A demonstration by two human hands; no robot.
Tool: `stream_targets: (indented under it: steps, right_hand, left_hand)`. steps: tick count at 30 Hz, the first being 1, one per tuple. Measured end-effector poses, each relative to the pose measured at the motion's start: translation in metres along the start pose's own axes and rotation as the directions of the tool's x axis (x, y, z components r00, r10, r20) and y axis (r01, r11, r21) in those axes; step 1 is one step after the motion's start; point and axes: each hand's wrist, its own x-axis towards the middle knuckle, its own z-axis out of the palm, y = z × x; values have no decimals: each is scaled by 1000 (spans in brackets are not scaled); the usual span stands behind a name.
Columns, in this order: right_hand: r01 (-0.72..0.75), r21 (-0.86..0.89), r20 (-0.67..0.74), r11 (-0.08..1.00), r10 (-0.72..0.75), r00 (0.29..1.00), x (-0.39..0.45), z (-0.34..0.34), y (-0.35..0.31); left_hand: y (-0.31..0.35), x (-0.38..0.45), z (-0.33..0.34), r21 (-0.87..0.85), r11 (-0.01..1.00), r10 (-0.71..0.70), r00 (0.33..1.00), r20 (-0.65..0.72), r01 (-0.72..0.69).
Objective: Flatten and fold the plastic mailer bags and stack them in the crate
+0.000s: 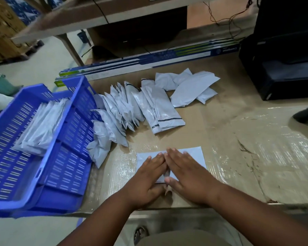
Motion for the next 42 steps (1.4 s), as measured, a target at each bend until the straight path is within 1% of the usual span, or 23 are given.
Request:
stream_targets:
  steps: [1,2,3,4,7,9,10,12,14,15,17,19,22,24,26,30,35,37,40,42]
  right_hand:
    - [4,-24,6,1000,-4,1000,1,9,-2]
    - [0,-50,12,999,1,1000,0,14,-2]
    - [-5,-69,26,998,7,1000,-1,17,-2]
    - [-8,-83,43,997,12,999,0,18,0]
    - [-17,-108,71,994,24,997,2,14,-1]
    - [-16,-133,115,991,31,993,4,13,-2]
    - [-20,-126,111,992,34,993,6,11,-2]
    - [-41,-112,106,993,53,993,8,4,-4]
    - [-89,-98,126,991,101,987,11,-3,-5]
    - [-115,-87,100,989,124,987,13,-8,-7]
    - [-171,-51,-10,984,171,985,18,-13,-16]
    - [-181,-53,-57,982,178,982,25,-9,-27]
    - [-156,-50,-27,986,155,988,30,12,-39]
    - [-162,-56,-4,985,162,987,26,18,-35]
    - [-181,-90,-20,979,179,984,21,20,-27]
    - [-241,-125,0,962,243,970,6,21,-14]
    - [-334,-183,51,925,348,936,-23,8,15]
    - [-369,-180,59,912,384,921,-32,4,25]
    - [-437,-139,21,889,444,896,-37,1,32]
    - [-448,-110,-54,887,445,894,-35,-4,26]
  left_hand:
    - [-4,-6,-3,-11,1000,6,998,-68,-7]
    - [-9,-13,-5,30,1000,11,991,-133,-7]
    - [-14,-20,-7,92,996,8,986,-168,7]
    - [-18,-27,-9,157,987,-12,988,-157,37]
    - [-22,-40,-6,303,946,-118,993,-9,115]
    - [-23,-41,-3,344,931,-131,991,9,120]
    - [-23,-40,-3,351,929,-133,991,14,120]
    - [-24,-40,-3,349,928,-151,988,42,127]
    - [-27,-40,-5,326,937,-147,988,38,127]
    - [-27,-38,-8,305,943,-147,989,12,136]
    - [-27,-28,-13,276,954,-92,990,-108,119]
    - [-22,-9,-9,236,968,-40,980,-193,86]
    - [-12,12,7,203,976,-57,991,-120,80]
    - [-16,12,18,235,968,-68,993,-102,90]
    - [-23,6,19,272,955,-98,991,-93,120]
    - [-32,-2,16,337,923,-176,982,-64,187]
    - [-49,-22,7,336,902,-272,962,-42,269]
    - [-55,-31,1,331,893,-312,950,-28,303]
    - [-53,-38,-12,348,877,-348,937,-18,332]
    - [-44,-34,-21,307,884,-355,933,-53,354]
